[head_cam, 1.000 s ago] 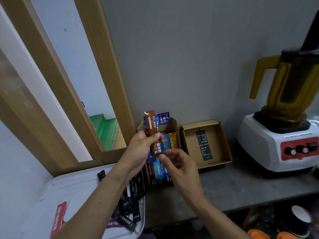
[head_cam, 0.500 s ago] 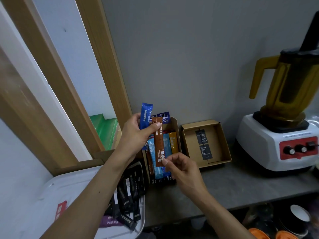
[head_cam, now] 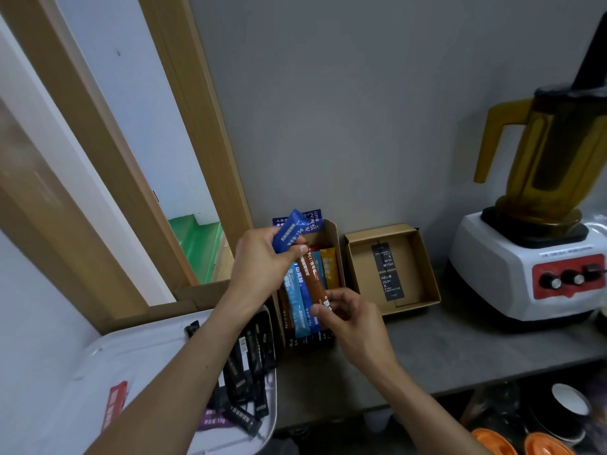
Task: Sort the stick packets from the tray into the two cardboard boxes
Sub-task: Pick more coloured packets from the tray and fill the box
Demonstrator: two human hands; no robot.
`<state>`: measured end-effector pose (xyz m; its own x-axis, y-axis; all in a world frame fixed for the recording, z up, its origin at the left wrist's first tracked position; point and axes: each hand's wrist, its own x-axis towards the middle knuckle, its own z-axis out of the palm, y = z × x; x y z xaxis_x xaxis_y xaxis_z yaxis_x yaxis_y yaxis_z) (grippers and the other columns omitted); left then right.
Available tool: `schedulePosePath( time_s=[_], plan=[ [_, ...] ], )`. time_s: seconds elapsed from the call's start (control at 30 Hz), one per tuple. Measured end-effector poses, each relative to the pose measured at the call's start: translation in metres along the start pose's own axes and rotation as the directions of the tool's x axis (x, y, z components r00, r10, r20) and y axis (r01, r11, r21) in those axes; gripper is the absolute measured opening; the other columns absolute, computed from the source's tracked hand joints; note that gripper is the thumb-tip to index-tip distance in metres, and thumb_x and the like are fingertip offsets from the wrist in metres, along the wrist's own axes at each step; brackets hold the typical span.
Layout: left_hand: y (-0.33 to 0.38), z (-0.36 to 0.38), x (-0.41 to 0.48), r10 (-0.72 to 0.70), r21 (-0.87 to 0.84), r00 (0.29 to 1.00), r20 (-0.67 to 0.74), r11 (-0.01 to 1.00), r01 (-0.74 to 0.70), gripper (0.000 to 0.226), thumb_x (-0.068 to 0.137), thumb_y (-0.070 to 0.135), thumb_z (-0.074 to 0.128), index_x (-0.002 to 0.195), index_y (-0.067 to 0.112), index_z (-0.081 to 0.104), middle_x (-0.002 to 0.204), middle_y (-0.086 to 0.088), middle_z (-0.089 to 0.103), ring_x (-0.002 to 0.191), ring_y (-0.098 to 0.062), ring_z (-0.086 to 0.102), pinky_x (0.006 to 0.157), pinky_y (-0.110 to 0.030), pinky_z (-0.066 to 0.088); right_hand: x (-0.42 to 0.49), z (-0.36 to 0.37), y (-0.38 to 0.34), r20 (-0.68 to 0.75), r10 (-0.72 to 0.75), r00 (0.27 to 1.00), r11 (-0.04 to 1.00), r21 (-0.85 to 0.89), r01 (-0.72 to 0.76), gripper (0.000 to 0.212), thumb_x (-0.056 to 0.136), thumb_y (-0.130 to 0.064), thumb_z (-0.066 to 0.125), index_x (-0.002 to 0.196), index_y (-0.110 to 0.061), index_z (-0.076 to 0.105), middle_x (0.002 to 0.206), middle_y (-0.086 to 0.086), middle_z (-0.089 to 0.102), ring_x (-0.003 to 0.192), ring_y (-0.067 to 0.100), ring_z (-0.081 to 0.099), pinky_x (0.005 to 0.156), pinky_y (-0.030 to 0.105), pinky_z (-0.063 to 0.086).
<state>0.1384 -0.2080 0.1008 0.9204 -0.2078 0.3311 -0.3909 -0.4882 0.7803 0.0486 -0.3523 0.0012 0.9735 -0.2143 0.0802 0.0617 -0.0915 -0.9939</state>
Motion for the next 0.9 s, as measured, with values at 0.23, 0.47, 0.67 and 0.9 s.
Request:
schedulePosePath(
  time_s=[0.23, 0.47, 0.67, 0.9],
  plan=[
    [0.004, -0.004, 0.007, 0.001, 0.092, 0.999, 0.044, 0.996, -0.005, 0.016, 0.094, 0.027, 0.073, 0.110, 0.026, 0.070, 0.095, 0.010, 0.073, 0.093, -0.007, 0.070, 0.082, -0.035, 0.058, -0.003, -0.007, -0.003, -0.129, 0.067, 0.989, 0.953, 0.303, -0.025, 0.022, 0.087, -0.019, 0.078, 0.107, -0.017, 0.069, 0.102, 0.003, 0.075, 0.088, 0.011, 0.076, 0.065, 0.021, 0.058],
    [0.009, -0.027, -0.004, -0.284, 0.262, 0.825, 0.489, 0.950, 0.172, 0.015, 0.078, 0.031, 0.087, 0.086, 0.022, 0.077, 0.088, 0.004, 0.079, 0.082, -0.006, 0.073, 0.076, -0.028, 0.055, 0.008, -0.015, -0.020, -0.179, 0.056, 0.982, 0.823, 0.566, 0.056, 0.031, 0.087, -0.026, 0.073, 0.114, -0.011, 0.072, 0.111, 0.005, 0.076, 0.107, 0.021, 0.074, 0.089, 0.040, 0.061],
    [0.017, -0.013, -0.001, -0.040, -0.059, 0.964, 0.261, 0.997, 0.058, 0.025, 0.083, 0.032, 0.083, 0.106, 0.026, 0.076, 0.099, 0.009, 0.078, 0.089, -0.001, 0.074, 0.084, -0.027, 0.059, 0.010, -0.005, -0.017, -0.064, -0.142, 0.988, 0.983, 0.105, 0.148, 0.025, 0.093, -0.020, 0.071, 0.118, -0.023, 0.070, 0.109, -0.007, 0.075, 0.102, 0.006, 0.073, 0.078, 0.024, 0.062],
    [0.016, -0.002, 0.004, 0.000, 0.149, 0.965, 0.260, 0.988, -0.040, 0.007, 0.092, 0.027, 0.075, 0.091, 0.033, 0.071, 0.083, 0.012, 0.074, 0.077, 0.012, 0.068, 0.066, -0.012, 0.046, 0.009, -0.006, -0.005, -0.201, -0.251, 0.947, 0.963, -0.151, 0.223, 0.023, 0.091, -0.025, 0.075, 0.111, -0.027, 0.065, 0.105, -0.012, 0.070, 0.097, 0.002, 0.070, 0.077, 0.025, 0.063]
  ],
)
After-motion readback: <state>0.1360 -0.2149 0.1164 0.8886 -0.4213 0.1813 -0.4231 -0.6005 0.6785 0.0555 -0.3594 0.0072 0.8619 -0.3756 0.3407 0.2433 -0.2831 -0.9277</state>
